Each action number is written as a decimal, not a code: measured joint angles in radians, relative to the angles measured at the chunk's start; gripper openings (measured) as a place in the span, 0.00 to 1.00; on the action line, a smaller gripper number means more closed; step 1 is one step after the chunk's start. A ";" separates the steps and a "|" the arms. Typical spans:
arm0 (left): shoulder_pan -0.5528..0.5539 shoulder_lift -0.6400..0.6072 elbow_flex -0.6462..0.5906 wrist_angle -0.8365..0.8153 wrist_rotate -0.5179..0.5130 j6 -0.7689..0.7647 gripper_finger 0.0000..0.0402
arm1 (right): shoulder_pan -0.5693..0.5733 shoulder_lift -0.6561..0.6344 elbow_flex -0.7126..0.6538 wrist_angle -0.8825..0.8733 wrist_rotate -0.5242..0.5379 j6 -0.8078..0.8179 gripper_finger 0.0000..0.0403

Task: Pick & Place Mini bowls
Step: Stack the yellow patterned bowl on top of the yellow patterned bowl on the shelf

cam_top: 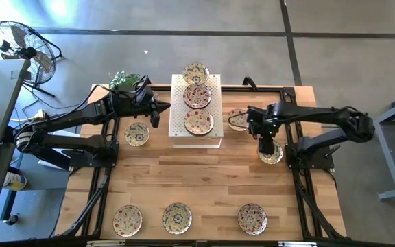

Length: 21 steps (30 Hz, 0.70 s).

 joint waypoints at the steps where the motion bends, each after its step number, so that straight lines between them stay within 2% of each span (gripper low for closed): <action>1: 0.000 0.000 0.000 0.000 0.000 0.000 0.00 | -0.008 0.020 0.000 -0.005 0.000 -0.038 0.40; 10: 0.000 0.000 0.000 0.000 0.001 0.000 0.00 | -0.048 0.145 0.000 -0.014 0.010 -0.251 0.40; 21: 0.000 0.000 0.000 0.000 0.001 0.000 0.00 | -0.087 0.229 -0.012 -0.002 0.009 -0.390 0.34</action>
